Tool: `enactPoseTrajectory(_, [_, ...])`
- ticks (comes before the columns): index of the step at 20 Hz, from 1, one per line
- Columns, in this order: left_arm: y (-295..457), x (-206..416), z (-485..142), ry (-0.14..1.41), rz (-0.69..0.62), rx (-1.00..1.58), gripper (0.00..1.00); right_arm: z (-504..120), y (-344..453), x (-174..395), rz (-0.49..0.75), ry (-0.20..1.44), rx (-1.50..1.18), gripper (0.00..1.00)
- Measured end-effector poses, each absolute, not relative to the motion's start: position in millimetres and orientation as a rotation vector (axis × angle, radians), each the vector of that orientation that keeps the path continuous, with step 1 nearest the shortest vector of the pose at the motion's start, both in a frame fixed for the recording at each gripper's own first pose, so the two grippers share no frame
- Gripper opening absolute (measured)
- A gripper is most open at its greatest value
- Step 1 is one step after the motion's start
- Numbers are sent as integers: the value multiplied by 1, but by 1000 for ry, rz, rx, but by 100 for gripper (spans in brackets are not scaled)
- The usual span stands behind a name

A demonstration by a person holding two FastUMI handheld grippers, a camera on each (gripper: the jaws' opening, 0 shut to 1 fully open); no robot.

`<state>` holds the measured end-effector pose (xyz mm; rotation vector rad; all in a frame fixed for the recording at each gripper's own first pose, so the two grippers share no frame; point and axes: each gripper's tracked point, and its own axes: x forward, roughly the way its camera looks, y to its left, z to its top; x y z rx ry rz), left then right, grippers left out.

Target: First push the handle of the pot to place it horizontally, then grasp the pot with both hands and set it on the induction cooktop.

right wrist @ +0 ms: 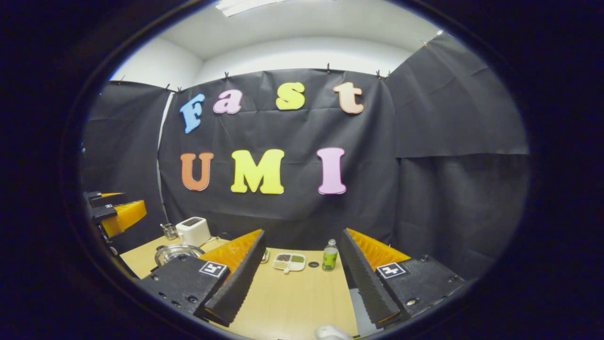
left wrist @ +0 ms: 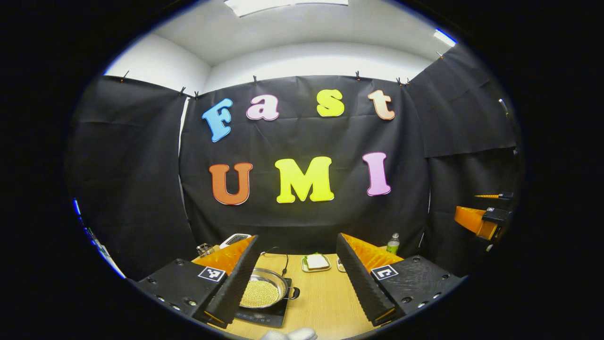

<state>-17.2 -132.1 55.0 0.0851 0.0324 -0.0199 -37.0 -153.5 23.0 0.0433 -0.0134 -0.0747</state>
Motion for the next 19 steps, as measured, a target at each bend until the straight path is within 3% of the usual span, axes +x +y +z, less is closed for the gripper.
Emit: enactPoseTrajectory(19, [-128,-21,62,18,-20,90,96,27,-155,-47,-67,-29,65,100])
